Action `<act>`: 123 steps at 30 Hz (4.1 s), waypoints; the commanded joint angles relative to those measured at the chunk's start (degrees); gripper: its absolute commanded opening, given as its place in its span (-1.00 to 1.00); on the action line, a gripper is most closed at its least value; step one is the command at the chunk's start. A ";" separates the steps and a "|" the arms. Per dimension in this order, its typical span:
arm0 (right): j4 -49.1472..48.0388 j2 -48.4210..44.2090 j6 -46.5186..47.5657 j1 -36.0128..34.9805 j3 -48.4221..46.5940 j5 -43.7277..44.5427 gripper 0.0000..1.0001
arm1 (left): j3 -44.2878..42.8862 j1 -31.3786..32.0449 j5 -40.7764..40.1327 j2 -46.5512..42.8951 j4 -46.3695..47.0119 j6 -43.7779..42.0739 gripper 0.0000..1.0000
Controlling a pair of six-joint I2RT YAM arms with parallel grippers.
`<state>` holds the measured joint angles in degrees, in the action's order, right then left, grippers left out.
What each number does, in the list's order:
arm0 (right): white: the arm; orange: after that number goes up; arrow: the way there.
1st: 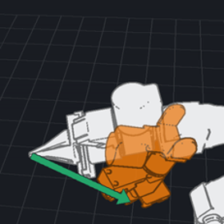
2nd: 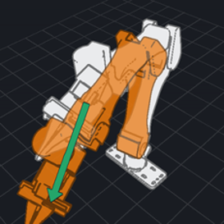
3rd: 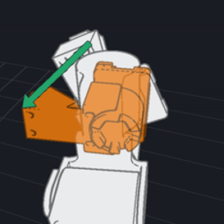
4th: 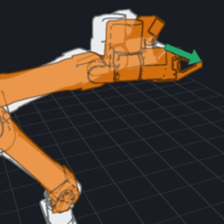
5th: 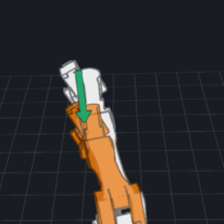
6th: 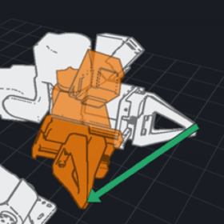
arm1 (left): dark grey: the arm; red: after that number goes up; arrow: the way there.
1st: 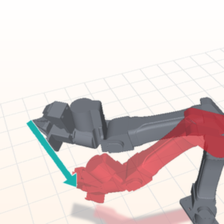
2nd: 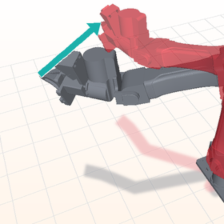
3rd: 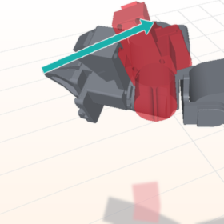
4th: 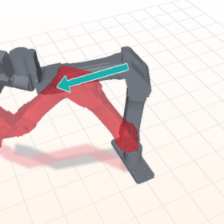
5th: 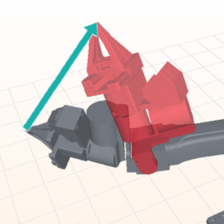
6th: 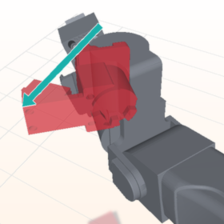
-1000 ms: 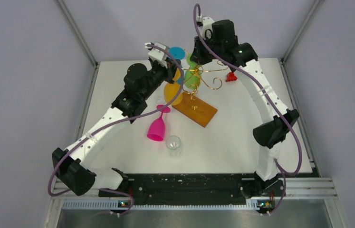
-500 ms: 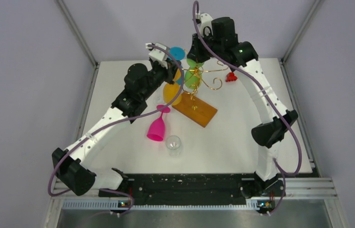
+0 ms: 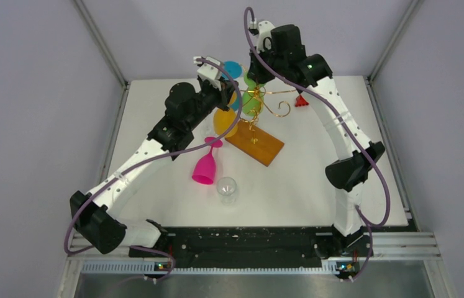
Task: Place the wine glass upside down on the wine glass rack
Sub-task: Adjust the wine glass in the wine rack, then adjust the wine rack at the center of the board.
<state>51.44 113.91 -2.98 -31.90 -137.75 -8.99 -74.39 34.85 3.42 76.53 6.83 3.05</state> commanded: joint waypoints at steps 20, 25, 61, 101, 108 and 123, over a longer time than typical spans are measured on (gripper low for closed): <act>4.55 -0.81 4.68 -1.40 -0.29 13.12 -1.00 | -1.85 -0.27 2.43 2.47 1.57 0.29 -1.00; 4.59 -1.16 4.90 -1.63 0.19 14.18 -1.00 | -4.25 -0.27 5.10 4.12 1.17 0.90 -1.00; 4.38 -1.38 5.85 -1.87 0.54 23.39 -1.00 | -15.79 0.36 5.90 12.74 -15.14 2.95 -1.00; -18.42 -30.52 -7.25 15.30 37.90 5.80 -0.02 | -27.65 0.34 12.84 15.88 -24.97 -3.82 -0.04; -18.74 -31.21 -7.51 16.03 38.94 4.66 0.05 | -29.33 0.32 11.21 18.61 -27.25 -5.97 0.06; -19.89 -32.59 -7.61 16.66 41.21 2.50 0.00 | -29.16 0.31 11.09 19.98 -23.46 -5.70 -0.61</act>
<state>33.87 84.05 -10.31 -15.92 -96.66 -5.37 -102.04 35.20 14.63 96.31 -20.12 -2.48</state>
